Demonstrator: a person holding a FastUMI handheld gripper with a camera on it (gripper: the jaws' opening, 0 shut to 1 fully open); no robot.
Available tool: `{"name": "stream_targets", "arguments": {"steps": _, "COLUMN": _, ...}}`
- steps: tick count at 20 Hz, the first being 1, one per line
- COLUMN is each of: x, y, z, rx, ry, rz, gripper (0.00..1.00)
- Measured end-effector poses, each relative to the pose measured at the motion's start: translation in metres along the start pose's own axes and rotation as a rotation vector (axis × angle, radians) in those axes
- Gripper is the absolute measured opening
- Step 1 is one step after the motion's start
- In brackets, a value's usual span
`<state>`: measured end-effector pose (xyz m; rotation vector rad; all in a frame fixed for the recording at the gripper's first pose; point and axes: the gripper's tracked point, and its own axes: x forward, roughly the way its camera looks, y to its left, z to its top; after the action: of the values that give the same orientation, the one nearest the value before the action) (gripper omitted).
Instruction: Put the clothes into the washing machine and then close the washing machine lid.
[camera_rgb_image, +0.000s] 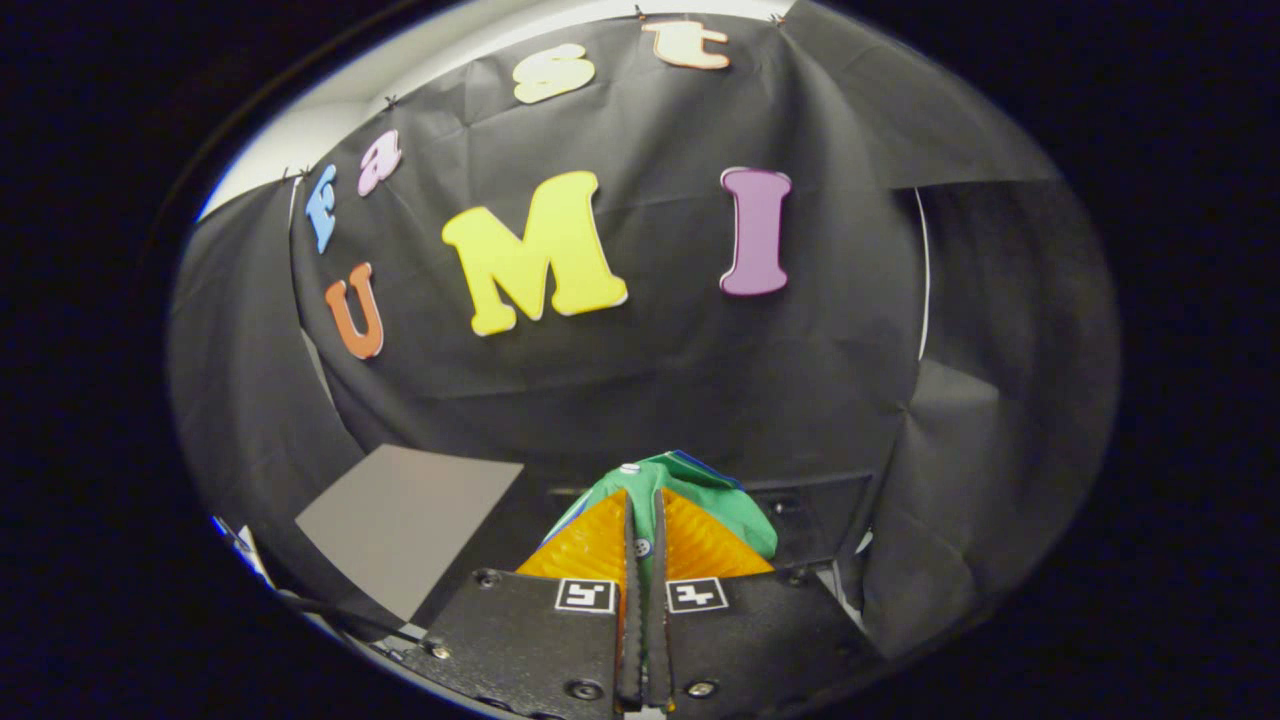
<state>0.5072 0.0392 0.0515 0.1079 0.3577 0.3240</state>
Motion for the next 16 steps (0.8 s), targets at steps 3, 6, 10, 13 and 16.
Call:
{"name": "stream_targets", "arguments": {"steps": 3, "x": 0.017, "y": -0.003, "z": -0.041, "rx": -0.001, "ry": 0.056, "rz": 0.002, "gripper": 0.06}}
{"name": "stream_targets", "arguments": {"steps": 6, "x": 0.038, "y": -0.009, "z": -0.081, "rx": -0.023, "ry": 0.112, "rz": -0.012, "gripper": 0.06}}
{"name": "stream_targets", "arguments": {"steps": 10, "x": 0.065, "y": -0.023, "z": -0.132, "rx": -0.016, "ry": 0.189, "rz": -0.043, "gripper": 0.06}}
{"name": "stream_targets", "arguments": {"steps": 13, "x": 0.086, "y": -0.034, "z": -0.166, "rx": 0.019, "ry": 0.253, "rz": -0.077, "gripper": 0.06}}
{"name": "stream_targets", "arguments": {"steps": 16, "x": 0.102, "y": -0.049, "z": -0.202, "rx": 0.038, "ry": 0.319, "rz": -0.111, "gripper": 0.06}}
